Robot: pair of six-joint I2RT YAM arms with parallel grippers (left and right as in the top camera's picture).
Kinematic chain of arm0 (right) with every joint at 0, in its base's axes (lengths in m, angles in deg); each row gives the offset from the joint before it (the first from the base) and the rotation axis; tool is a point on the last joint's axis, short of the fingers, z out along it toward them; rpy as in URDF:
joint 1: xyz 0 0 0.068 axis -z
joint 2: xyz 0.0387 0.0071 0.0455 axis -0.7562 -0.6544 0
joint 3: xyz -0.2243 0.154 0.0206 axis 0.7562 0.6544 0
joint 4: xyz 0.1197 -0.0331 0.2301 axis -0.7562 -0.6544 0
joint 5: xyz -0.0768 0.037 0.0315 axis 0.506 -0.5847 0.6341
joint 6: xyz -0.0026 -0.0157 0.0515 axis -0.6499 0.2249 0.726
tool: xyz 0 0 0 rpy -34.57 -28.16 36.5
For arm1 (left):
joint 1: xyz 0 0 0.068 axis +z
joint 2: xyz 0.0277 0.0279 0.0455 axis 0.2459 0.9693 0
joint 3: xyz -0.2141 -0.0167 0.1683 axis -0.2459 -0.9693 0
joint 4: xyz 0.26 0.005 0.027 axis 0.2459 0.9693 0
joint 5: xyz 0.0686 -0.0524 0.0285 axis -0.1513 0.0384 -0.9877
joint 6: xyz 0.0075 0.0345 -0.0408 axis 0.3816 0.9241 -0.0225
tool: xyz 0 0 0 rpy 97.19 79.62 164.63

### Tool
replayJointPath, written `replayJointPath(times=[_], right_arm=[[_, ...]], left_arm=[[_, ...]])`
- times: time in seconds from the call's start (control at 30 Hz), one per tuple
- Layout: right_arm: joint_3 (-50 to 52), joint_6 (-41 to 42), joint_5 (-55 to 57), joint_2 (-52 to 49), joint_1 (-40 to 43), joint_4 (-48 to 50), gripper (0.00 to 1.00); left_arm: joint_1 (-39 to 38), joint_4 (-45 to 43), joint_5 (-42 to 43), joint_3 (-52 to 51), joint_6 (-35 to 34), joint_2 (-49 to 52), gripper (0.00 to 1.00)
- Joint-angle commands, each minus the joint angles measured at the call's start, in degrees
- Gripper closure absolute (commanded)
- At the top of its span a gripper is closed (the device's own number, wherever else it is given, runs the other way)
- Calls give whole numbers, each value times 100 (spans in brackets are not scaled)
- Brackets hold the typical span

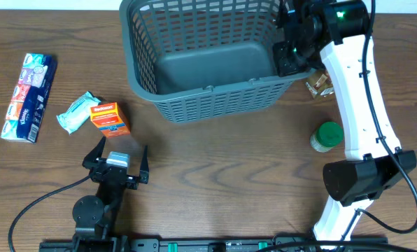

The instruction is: Pack container

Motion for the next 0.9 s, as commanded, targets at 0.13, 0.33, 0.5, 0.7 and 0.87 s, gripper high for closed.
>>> replayJointPath(times=[0.13, 0.33, 0.5, 0.7, 0.87], right_arm=[[-103, 306, 44, -59, -92, -442, 99], [-103, 518, -70, -55, -131, -728, 99], [-133, 625, -72, -48, -151, -669, 99], [-1519, 772, 0, -33, -133, -605, 99], [-3141, 603, 330, 17, 168, -754, 78]], left_arm=[[-9, 151, 35, -118, 74, -26, 1], [-9, 151, 35, -118, 74, -26, 2], [-9, 151, 35, -118, 74, -26, 1], [-9, 151, 35, -118, 74, -26, 2], [-9, 151, 35, -118, 74, -26, 1]])
